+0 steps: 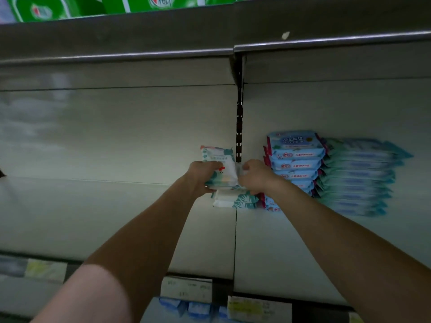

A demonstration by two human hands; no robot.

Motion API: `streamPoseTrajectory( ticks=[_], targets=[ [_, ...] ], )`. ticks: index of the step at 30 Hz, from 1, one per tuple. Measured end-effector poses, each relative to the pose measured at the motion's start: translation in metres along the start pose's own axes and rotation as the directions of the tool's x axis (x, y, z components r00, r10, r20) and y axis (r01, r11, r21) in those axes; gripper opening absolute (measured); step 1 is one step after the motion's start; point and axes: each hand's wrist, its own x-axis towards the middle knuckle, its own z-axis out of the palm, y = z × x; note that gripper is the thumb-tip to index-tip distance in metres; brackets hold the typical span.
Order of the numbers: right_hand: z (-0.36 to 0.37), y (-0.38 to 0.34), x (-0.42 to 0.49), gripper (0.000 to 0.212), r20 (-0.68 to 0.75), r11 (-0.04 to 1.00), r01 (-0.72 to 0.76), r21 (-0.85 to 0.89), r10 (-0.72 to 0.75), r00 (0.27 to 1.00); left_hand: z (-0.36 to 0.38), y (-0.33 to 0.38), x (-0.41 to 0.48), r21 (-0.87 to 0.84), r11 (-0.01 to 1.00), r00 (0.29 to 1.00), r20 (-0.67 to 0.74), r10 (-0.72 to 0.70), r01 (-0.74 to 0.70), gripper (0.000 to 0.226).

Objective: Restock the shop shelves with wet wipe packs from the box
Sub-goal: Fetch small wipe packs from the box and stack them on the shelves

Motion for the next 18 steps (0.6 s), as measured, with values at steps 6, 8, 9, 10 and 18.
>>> streamPoseTrajectory(
  ticks=[6, 8, 9, 10, 18],
  targets=[
    [0.011, 0.004, 0.015, 0.027, -0.043, 0.965, -0.010, -0.263, -0.001, 0.999, 0.003, -0.009, 0.028, 0.011, 0.999, 0.999, 0.021, -0.046, 0.046, 0.006],
    [0.018, 0.006, 0.017, 0.013, -0.068, 0.934, 0.005, -0.359, -0.031, 0.997, 0.004, -0.014, 0.035, 0.032, 0.998, 0.998, 0.025, -0.054, 0.053, 0.006],
    [0.021, 0.008, 0.017, 0.007, -0.078, 0.916, 0.020, -0.401, -0.056, 0.995, 0.005, -0.017, 0.038, 0.044, 0.997, 0.998, 0.026, -0.056, 0.055, 0.006],
    [0.025, 0.010, 0.018, 0.012, -0.085, 0.900, 0.020, -0.435, -0.063, 0.994, 0.005, -0.018, 0.041, 0.059, 0.997, 0.998, 0.026, -0.059, 0.057, 0.005],
    [0.031, 0.013, 0.015, 0.027, -0.131, 0.757, 0.015, -0.653, -0.133, 0.982, -0.007, -0.012, 0.053, 0.187, 0.982, 1.000, 0.017, -0.007, 0.003, 0.008]
  ],
)
